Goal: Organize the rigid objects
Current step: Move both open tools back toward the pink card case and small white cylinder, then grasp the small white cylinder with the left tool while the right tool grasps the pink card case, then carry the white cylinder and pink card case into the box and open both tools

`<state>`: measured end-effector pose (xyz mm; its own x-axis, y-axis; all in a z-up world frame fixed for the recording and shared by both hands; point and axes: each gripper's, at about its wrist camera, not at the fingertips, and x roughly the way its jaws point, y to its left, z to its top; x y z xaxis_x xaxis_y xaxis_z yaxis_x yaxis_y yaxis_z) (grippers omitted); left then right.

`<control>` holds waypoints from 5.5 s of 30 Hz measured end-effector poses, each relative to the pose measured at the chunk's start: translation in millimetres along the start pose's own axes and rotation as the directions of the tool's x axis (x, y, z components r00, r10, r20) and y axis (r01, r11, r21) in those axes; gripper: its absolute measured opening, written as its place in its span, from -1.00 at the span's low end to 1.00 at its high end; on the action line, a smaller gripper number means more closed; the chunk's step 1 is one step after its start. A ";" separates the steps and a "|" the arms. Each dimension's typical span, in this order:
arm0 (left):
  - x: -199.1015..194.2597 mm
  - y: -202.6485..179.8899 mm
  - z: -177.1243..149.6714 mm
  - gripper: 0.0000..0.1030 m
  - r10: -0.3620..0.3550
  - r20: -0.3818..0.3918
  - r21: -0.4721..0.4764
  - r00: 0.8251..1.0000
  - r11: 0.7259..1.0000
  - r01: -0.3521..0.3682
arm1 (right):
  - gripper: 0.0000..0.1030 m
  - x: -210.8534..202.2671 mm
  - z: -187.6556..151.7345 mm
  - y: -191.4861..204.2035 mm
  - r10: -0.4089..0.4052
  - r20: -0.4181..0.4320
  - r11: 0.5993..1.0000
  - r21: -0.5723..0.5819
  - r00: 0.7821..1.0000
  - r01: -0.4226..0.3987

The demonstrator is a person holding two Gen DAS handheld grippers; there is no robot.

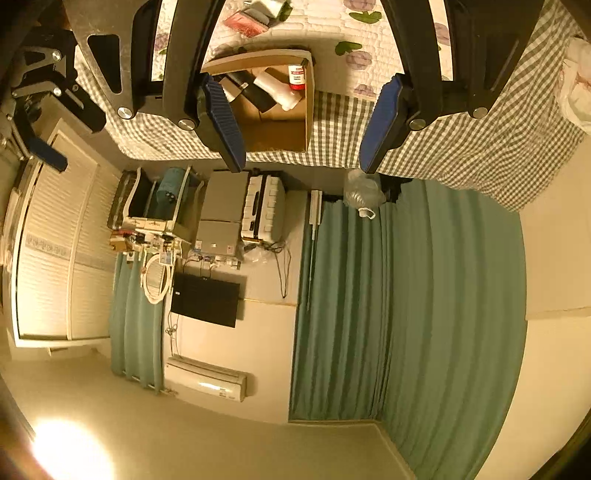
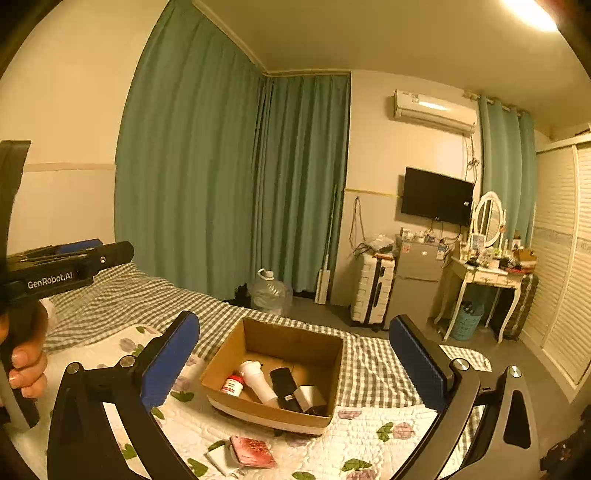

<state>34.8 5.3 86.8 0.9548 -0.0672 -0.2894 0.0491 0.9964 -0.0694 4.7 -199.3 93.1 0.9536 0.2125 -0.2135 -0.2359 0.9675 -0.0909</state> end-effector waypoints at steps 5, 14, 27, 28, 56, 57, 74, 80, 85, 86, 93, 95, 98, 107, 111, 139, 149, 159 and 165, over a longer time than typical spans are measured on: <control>6.9 -4.5 -15.1 0.30 -0.001 -0.011 0.036 1.000 0.999 0.001 | 1.00 5.4 -7.8 7.6 0.016 -0.004 1.000 -0.023 1.000 -0.016; 41.2 -4.6 -48.5 0.30 -0.059 -0.097 0.017 0.994 0.998 0.061 | 1.00 37.7 -42.9 13.6 -0.001 -0.092 0.997 -0.074 0.996 -0.006; 110.6 -15.3 -122.0 0.30 -0.046 -0.298 0.096 0.953 0.992 0.078 | 1.00 109.5 -125.8 5.1 0.072 -0.305 0.994 -0.051 0.950 -0.092; 117.2 -13.8 -129.7 0.30 -0.044 -0.328 0.085 0.944 0.994 0.075 | 1.00 112.6 -131.9 5.2 0.072 -0.317 0.994 -0.056 0.946 -0.094; 145.1 -21.4 -235.9 0.30 -0.103 -0.656 0.148 0.748 0.954 0.261 | 0.07 190.6 -226.7 24.0 0.190 -0.538 0.971 -0.018 0.821 -0.236; 145.2 -24.6 -237.0 0.30 -0.109 -0.661 0.151 0.742 0.950 0.274 | -0.13 191.4 -224.6 22.2 0.189 -0.531 0.972 -0.016 0.826 -0.233; 180.8 -57.9 -256.2 0.30 -0.190 -0.744 0.059 0.641 0.936 0.346 | -0.72 188.8 -216.0 4.1 0.224 -0.499 0.971 0.041 0.838 -0.235; 184.5 -64.3 -261.2 0.15 -0.174 -0.744 0.068 0.646 0.941 0.332 | -0.72 190.4 -219.1 5.2 0.230 -0.510 0.970 0.050 0.829 -0.238; 173.8 -59.6 -257.1 0.09 -0.173 -0.726 0.061 0.665 0.948 0.313 | -0.77 185.4 -217.4 3.2 0.231 -0.499 0.971 0.066 0.835 -0.230; 169.4 -56.5 -256.7 0.09 -0.164 -0.721 0.071 0.673 0.949 0.307 | -0.78 183.2 -217.0 2.5 0.230 -0.497 0.972 0.070 0.837 -0.225; 140.5 -40.9 -249.0 0.09 -0.130 -0.681 0.108 0.720 0.955 0.275 | -0.81 163.7 -216.2 -9.4 0.197 -0.490 0.980 0.106 0.849 -0.167; 132.0 -37.2 -246.5 0.09 -0.123 -0.668 0.110 0.734 0.959 0.261 | -0.82 157.0 -216.6 -12.2 0.193 -0.490 0.981 0.109 0.850 -0.160; 117.2 -29.7 -240.6 0.09 -0.120 -0.649 0.095 0.751 0.967 0.237 | -0.82 148.8 -213.5 -15.0 0.190 -0.483 0.981 0.120 0.855 -0.150; 78.6 -29.1 -213.5 0.09 -0.128 -0.555 0.066 0.822 0.978 0.197 | -0.82 113.7 -190.7 -12.8 0.172 -0.418 0.984 0.114 0.892 -0.137; 62.5 -30.1 -190.2 0.09 -0.121 -0.489 0.073 0.864 0.981 0.179 | -0.82 98.8 -175.0 -8.3 0.161 -0.386 0.986 0.099 0.908 -0.133; 48.7 -40.0 -34.4 0.09 -0.166 -0.197 0.045 0.966 0.983 0.179 | -0.82 58.1 -20.4 -26.5 0.129 -0.093 0.990 0.065 0.987 -0.123; 103.1 -53.0 -16.7 0.09 -0.162 -0.172 0.075 0.972 0.981 0.177 | -0.82 96.7 2.1 -36.2 0.122 -0.045 0.992 0.032 0.991 -0.121; 179.6 -50.7 -30.0 0.09 -0.133 -0.213 0.062 0.968 0.987 0.150 | -0.82 164.4 -13.6 -40.5 0.143 -0.076 0.990 0.025 0.987 -0.141; 222.5 -55.6 -64.9 0.10 -0.133 -0.311 0.055 0.941 0.986 0.157 | -0.82 214.0 -51.3 -36.1 0.165 -0.180 0.986 0.009 0.970 -0.166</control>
<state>225.5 -68.4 -35.7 0.8012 -0.2119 -0.5596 0.2147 0.9747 -0.0617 207.7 -195.8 0.7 0.8521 0.3410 -0.3971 -0.3892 0.9200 -0.0452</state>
